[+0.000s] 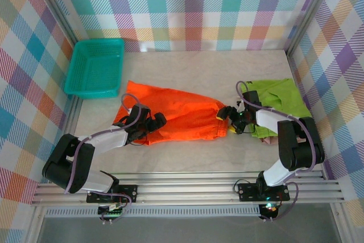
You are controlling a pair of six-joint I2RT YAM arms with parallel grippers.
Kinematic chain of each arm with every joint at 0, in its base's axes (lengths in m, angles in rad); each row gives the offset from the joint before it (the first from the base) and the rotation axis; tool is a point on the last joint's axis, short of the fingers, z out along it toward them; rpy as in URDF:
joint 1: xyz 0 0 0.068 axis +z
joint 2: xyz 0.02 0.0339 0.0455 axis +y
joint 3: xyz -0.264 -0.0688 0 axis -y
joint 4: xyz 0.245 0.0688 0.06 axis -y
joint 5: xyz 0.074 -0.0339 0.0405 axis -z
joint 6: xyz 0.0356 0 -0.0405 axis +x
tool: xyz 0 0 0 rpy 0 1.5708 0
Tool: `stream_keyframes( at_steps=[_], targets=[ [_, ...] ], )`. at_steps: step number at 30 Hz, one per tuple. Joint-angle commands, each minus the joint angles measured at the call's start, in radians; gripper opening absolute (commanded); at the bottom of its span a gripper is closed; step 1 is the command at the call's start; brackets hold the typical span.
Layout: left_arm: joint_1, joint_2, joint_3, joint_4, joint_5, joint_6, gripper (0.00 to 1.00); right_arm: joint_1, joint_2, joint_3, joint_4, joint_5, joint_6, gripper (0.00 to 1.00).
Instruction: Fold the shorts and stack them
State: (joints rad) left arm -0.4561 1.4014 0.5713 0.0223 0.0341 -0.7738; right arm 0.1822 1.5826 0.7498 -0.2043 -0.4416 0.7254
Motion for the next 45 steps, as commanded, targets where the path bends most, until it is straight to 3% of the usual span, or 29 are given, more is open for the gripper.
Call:
stream_keyframes(
  at_steps=[1, 17, 20, 23, 29, 34, 45],
  targets=[
    [-0.009, 0.031, -0.030, -0.059, -0.017, 0.002, 1.00, 0.068, 0.028, 0.003, 0.086, -0.108, 0.029, 0.80],
    [-0.013, 0.037, -0.030, -0.066, -0.030, 0.007, 1.00, 0.083, 0.029, 0.031, 0.066, -0.099, 0.036, 0.75],
    [-0.012, 0.039, -0.029, -0.066, -0.031, 0.007, 1.00, 0.083, 0.057, 0.032, 0.066, -0.092, 0.030, 0.70],
    [-0.013, 0.039, -0.030, -0.068, -0.032, 0.007, 1.00, 0.083, 0.084, 0.049, 0.050, -0.073, 0.010, 0.58],
    [-0.012, 0.031, -0.031, -0.079, -0.038, 0.014, 1.00, 0.083, 0.101, 0.116, -0.050, -0.017, -0.072, 0.20],
    [-0.013, -0.022, -0.020, -0.115, -0.055, 0.022, 1.00, 0.082, 0.073, 0.191, -0.176, 0.045, -0.170, 0.00],
    [-0.009, -0.297, 0.042, -0.317, -0.145, 0.073, 1.00, 0.094, -0.077, 0.501, -0.648, 0.288, -0.449, 0.00]
  ],
)
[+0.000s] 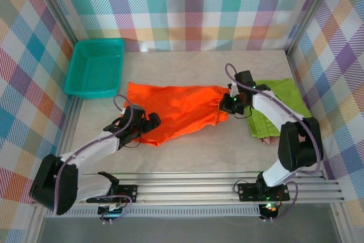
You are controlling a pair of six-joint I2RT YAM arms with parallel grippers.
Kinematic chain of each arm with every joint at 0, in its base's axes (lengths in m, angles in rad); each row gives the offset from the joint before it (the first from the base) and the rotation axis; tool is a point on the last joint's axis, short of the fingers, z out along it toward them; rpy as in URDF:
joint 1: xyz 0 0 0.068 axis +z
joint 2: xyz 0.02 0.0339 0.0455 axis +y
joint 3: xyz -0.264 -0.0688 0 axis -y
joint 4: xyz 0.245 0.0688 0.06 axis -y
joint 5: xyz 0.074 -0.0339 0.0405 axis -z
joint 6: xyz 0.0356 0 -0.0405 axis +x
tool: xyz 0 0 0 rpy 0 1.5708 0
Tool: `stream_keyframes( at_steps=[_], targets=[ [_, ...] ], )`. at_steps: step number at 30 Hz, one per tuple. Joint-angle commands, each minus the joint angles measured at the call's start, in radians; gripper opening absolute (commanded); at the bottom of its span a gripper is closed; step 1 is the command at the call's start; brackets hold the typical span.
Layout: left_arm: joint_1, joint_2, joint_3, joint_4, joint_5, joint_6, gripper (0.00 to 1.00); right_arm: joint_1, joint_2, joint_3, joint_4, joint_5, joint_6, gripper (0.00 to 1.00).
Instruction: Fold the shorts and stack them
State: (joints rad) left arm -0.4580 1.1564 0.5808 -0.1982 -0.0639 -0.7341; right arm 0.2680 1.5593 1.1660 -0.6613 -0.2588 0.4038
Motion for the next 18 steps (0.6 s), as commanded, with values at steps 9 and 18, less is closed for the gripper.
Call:
stream_keyframes(
  at_steps=[9, 18],
  targets=[
    [-0.007, -0.100, 0.036, -0.119, -0.028, 0.045, 1.00, 0.031, -0.021, 0.422, -0.551, 0.429, -0.348, 0.00],
    [-0.011, -0.025, 0.044, -0.034, 0.079, 0.044, 0.94, 0.084, 0.064, 0.680, -0.678, 0.720, -0.445, 0.00]
  ],
)
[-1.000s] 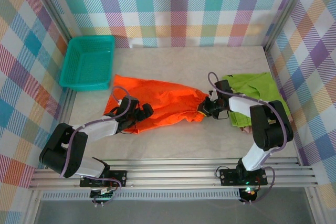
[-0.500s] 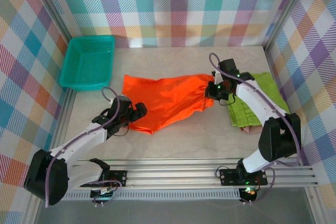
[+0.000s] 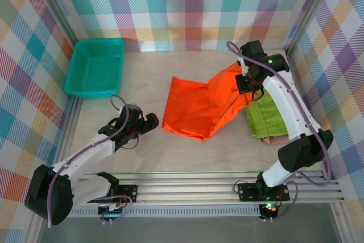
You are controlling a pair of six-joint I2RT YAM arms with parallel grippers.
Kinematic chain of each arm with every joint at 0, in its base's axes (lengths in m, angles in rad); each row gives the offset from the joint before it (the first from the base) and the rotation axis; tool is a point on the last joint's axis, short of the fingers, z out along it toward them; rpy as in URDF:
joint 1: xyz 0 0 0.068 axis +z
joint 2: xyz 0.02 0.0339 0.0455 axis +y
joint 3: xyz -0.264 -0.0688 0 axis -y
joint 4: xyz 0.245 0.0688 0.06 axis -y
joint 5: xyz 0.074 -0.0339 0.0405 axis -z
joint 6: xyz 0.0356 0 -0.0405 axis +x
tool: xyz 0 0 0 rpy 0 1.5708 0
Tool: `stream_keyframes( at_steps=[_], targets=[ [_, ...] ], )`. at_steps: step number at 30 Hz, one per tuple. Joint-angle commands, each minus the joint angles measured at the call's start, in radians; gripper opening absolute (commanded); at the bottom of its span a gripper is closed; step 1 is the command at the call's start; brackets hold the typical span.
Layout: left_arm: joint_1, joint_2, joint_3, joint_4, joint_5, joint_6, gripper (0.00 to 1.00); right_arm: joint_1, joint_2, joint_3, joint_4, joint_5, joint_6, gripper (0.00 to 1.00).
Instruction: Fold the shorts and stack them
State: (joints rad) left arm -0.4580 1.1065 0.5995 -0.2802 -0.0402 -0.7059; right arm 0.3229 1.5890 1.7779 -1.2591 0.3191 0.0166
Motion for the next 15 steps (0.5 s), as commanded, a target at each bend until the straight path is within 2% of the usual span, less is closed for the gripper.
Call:
stream_keyframes(
  at_steps=[1, 8, 12, 15],
  targets=[
    [-0.012, 0.038, 0.030, 0.060, 0.068, 0.013, 0.93, 0.037, 0.048, 0.093, -0.092, 0.159, -0.058, 0.00],
    [-0.056, 0.147, 0.062, 0.185, 0.142, -0.032, 0.83, 0.142, 0.210, 0.260, -0.163, 0.232, -0.002, 0.00],
    [-0.074, 0.259, 0.118, 0.251, 0.181, -0.047, 0.78, 0.194, 0.310, 0.342, -0.193, 0.240, 0.046, 0.00],
    [-0.087, 0.348, 0.165, 0.282, 0.208, -0.053, 0.71, 0.219, 0.371, 0.396, -0.217, 0.239, 0.079, 0.00]
  ],
)
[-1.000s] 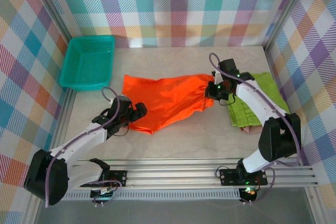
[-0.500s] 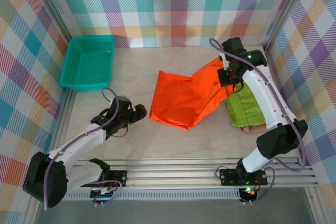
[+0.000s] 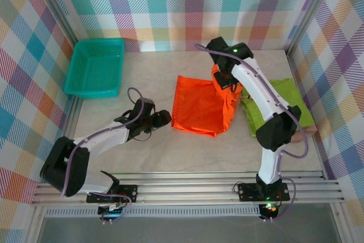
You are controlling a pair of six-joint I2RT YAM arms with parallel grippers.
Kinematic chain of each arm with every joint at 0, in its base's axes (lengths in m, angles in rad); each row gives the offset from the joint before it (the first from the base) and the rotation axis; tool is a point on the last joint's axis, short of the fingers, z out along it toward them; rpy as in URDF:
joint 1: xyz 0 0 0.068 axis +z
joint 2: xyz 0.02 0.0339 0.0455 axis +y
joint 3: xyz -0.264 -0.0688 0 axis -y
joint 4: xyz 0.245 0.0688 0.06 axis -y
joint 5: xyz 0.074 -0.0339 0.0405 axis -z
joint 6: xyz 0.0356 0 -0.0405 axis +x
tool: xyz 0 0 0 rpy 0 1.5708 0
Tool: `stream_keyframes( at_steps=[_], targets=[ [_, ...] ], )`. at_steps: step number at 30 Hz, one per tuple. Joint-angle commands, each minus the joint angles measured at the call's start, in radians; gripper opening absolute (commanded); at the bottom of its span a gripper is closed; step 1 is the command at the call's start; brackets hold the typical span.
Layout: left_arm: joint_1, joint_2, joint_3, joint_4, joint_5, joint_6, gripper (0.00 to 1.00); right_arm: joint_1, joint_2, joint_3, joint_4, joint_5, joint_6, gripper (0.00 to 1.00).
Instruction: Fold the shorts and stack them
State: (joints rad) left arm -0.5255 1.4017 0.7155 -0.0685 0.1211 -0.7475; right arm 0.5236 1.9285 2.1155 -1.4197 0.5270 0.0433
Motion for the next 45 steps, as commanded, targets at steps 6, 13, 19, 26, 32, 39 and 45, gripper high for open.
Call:
stream_keyframes(
  at_steps=[6, 13, 19, 26, 32, 39, 45],
  targets=[
    [-0.055, 0.214, 0.099, 0.132, 0.072, -0.034, 0.51, 0.058, 0.121, 0.133, -0.074, 0.023, 0.083, 0.00],
    [-0.115, 0.332, 0.115, 0.140, 0.027, -0.045, 0.23, 0.100, 0.209, 0.199, -0.086, -0.005, 0.096, 0.00],
    [-0.171, 0.310, 0.050, 0.156, -0.022, -0.084, 0.11, 0.130, 0.271, 0.230, -0.076, -0.095, 0.124, 0.00],
    [-0.233, 0.316, -0.012, 0.194, -0.057, -0.137, 0.10, 0.177, 0.358, 0.228, -0.033, -0.237, 0.177, 0.00],
    [-0.247, 0.317, -0.021, 0.205, -0.067, -0.148, 0.11, 0.196, 0.429, 0.226, 0.017, -0.443, 0.246, 0.12],
    [-0.248, 0.147, -0.088, 0.181, -0.142, -0.205, 0.49, 0.173, 0.334, 0.215, 0.206, -0.785, 0.313, 0.74],
    [-0.240, -0.122, -0.106, 0.043, -0.203, -0.189, 0.89, 0.043, 0.036, -0.036, 0.425, -0.821, 0.417, 0.96]
  ],
)
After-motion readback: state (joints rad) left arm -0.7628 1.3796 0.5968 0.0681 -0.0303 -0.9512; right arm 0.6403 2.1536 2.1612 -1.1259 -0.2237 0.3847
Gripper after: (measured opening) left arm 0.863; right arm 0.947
